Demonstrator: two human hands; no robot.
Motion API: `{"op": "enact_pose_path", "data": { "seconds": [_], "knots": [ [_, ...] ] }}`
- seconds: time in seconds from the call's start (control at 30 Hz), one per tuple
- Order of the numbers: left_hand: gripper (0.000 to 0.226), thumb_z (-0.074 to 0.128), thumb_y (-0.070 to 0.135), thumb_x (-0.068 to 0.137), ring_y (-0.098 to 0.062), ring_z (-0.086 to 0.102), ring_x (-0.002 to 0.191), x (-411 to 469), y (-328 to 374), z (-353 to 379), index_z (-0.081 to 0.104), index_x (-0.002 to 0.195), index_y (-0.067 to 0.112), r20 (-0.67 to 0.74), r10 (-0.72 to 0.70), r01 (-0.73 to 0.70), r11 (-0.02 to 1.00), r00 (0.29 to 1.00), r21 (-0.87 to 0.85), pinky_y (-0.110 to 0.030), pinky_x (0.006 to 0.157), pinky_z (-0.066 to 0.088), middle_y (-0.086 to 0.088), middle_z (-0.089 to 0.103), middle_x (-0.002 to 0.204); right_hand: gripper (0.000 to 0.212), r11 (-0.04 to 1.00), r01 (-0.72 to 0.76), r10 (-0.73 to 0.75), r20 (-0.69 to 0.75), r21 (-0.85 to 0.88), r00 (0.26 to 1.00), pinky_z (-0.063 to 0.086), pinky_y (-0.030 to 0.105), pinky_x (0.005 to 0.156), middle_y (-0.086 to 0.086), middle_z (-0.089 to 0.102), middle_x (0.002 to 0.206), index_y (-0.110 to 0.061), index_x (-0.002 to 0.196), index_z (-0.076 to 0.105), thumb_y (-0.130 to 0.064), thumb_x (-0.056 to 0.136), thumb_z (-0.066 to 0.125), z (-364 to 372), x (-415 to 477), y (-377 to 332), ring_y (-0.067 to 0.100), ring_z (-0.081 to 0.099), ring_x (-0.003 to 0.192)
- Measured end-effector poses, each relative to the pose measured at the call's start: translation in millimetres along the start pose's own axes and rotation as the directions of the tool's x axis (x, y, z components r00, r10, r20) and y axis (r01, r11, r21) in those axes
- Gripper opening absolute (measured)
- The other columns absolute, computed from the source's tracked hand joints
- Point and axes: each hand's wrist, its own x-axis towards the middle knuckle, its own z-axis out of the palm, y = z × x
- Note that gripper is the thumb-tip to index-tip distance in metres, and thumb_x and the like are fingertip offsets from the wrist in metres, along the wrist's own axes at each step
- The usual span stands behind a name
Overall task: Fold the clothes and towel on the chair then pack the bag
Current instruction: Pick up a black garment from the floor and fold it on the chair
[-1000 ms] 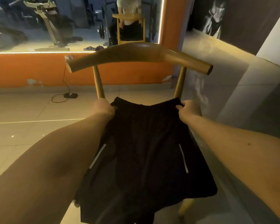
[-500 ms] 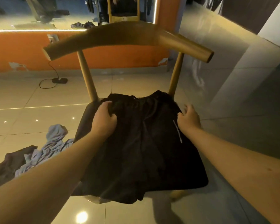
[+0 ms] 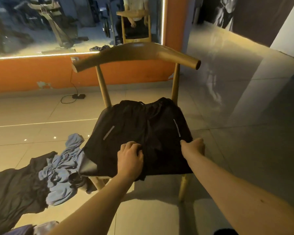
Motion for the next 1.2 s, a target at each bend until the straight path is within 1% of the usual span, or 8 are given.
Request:
{"op": "enact_pose_path", "data": {
  "seconds": [0.17,0.3,0.4,0.53,0.67,0.83,0.97,1.2],
  "knots": [
    [0.046,0.039,0.037,0.109,-0.021,0.025,0.151,-14.2,-3.0,1.4,0.044,0.153,0.024,0.156,-0.025,0.015,0.998,0.987,0.061,-0.043,0.125,0.024,0.004,0.037,0.161,0.054,0.834,-0.308,0.262,0.164,0.458,0.951,0.063,0.042,0.080,0.016,0.055,0.128,-0.007,0.141,0.042,-0.007,0.093,0.068,5.1,-31.1,-22.2,0.035,0.068,0.100],
    [0.047,0.038,0.035,0.110,-0.020,0.021,0.154,-17.1,-10.3,1.9,0.041,0.155,0.023,0.160,0.009,-0.009,1.000,0.987,0.003,-0.043,0.127,0.021,0.004,0.033,0.164,0.051,0.835,-0.287,0.167,0.281,0.469,0.945,0.058,0.025,0.052,0.008,0.055,0.086,0.003,0.141,0.043,-0.013,0.097,0.065,11.4,-44.2,-33.6,0.020,0.064,0.075],
    [0.045,0.037,0.029,0.110,-0.019,0.020,0.154,-19.2,-21.3,-1.5,0.043,0.154,0.020,0.188,0.048,-0.036,0.997,0.981,-0.066,-0.041,0.128,0.020,0.002,0.031,0.165,0.059,0.872,-0.321,0.214,0.301,0.371,0.929,0.055,0.033,0.074,0.009,0.061,0.084,0.004,0.129,0.056,-0.029,0.086,0.079,26.0,-52.2,-41.2,0.018,0.060,0.069],
    [0.046,0.036,0.025,0.110,-0.017,0.015,0.156,-16.7,-32.6,-8.6,0.040,0.156,0.021,0.269,0.102,-0.089,0.994,0.958,-0.059,-0.038,0.129,0.014,0.003,0.026,0.168,0.068,0.943,-0.229,0.147,0.317,0.240,0.937,0.044,0.045,0.109,0.017,0.051,0.146,-0.001,0.146,0.043,-0.025,0.090,0.073,37.5,-48.3,-47.0,0.037,0.052,0.130],
    [0.045,0.039,0.026,0.109,-0.016,0.017,0.155,-14.2,-35.9,-9.5,0.042,0.154,0.023,0.244,0.095,-0.083,0.995,0.965,-0.059,-0.038,0.128,0.016,0.004,0.028,0.166,0.041,0.922,-0.122,0.064,0.168,0.366,0.984,0.052,0.048,0.101,0.017,0.055,0.132,-0.006,0.138,0.048,-0.023,0.101,0.055,27.3,-45.3,-50.4,0.039,0.057,0.116],
    [0.039,0.046,0.026,0.107,-0.017,0.028,0.150,-10.4,-31.0,-12.8,0.052,0.146,0.022,0.128,0.015,-0.008,0.998,0.992,-0.058,-0.040,0.125,0.026,0.003,0.040,0.159,0.030,0.714,-0.178,0.102,0.151,0.677,0.983,0.063,0.047,0.076,0.011,0.052,0.119,-0.010,0.131,0.053,-0.014,0.102,0.054,-13.8,-29.9,-43.6,0.034,0.058,0.101],
    [0.033,0.049,0.028,0.106,-0.017,0.039,0.142,-5.5,-27.2,-17.8,0.058,0.137,0.021,0.071,-0.025,0.027,0.999,0.997,-0.036,-0.039,0.120,0.034,0.002,0.053,0.146,0.026,0.816,-0.040,0.059,-0.014,0.576,0.998,0.059,0.045,0.090,0.011,0.062,0.118,-0.010,0.123,0.060,-0.016,0.098,0.059,-35.3,-3.3,-17.9,0.031,0.064,0.107],
    [0.025,0.052,0.026,0.104,-0.018,0.053,0.122,6.8,-26.0,-33.7,0.065,0.124,0.020,-0.081,-0.034,0.040,0.996,0.996,0.079,-0.035,0.100,0.046,0.001,0.061,0.127,0.066,0.959,-0.074,0.058,0.063,0.275,0.996,0.047,0.045,0.104,0.014,0.047,0.144,-0.007,0.146,0.037,-0.022,0.092,0.071,-34.4,1.3,4.9,0.037,0.049,0.130]
  ]
}}
